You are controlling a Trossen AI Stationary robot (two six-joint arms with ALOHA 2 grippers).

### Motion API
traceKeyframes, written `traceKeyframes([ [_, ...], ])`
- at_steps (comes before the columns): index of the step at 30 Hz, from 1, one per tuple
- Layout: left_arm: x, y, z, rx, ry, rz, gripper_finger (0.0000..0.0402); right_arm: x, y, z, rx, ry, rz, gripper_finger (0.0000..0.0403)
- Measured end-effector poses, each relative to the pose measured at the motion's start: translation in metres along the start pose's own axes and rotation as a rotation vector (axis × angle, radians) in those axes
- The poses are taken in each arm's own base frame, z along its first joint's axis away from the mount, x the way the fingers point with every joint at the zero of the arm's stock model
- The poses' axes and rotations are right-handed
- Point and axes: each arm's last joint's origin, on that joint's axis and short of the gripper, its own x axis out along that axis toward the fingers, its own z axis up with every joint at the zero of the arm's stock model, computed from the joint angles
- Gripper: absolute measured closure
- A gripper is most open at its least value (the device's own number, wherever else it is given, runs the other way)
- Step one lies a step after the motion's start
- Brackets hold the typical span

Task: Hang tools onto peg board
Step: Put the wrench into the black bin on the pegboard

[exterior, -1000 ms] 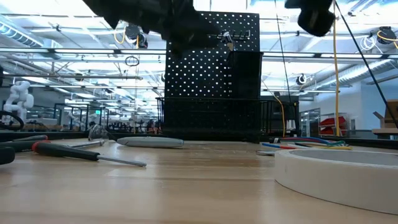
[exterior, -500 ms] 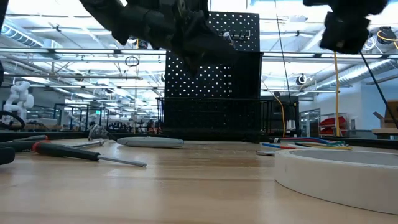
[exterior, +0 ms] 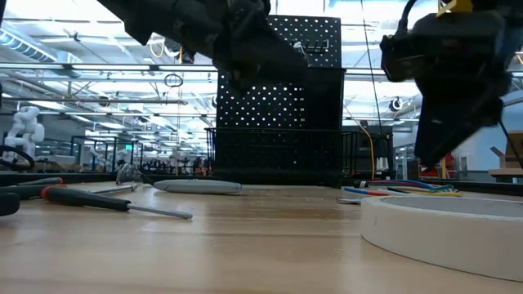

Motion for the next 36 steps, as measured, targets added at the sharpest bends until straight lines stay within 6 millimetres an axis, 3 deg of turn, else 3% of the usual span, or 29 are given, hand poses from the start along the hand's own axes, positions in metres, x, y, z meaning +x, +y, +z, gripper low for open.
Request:
traceKeyframes([
  [10, -0.002, -0.012, -0.011, 0.088, 0.099, -0.026, 0.0286, 0.031, 0.012, -0.015, 0.156, -0.114, -0.022, 0.0263],
  [17, -0.002, -0.015, -0.014, 0.107, 0.103, -0.032, 0.0285, 0.042, 0.013, -0.018, 0.146, -0.099, -0.034, 0.0275],
  [25, -0.015, -0.012, -0.034, 0.033, 0.067, -0.059, 0.0285, 0.045, 0.021, -0.025, 0.136, -0.111, 0.026, 0.0275],
  [32, -0.019, -0.008, -0.049, -0.002, 0.040, -0.054, 0.0285, 0.062, 0.019, -0.037, 0.096, -0.108, -0.053, 0.0275],
  [36, -0.020, -0.007, -0.050, -0.005, 0.019, -0.033, 0.0285, 0.070, 0.026, -0.041, -0.014, -0.112, -0.169, 0.0278],
])
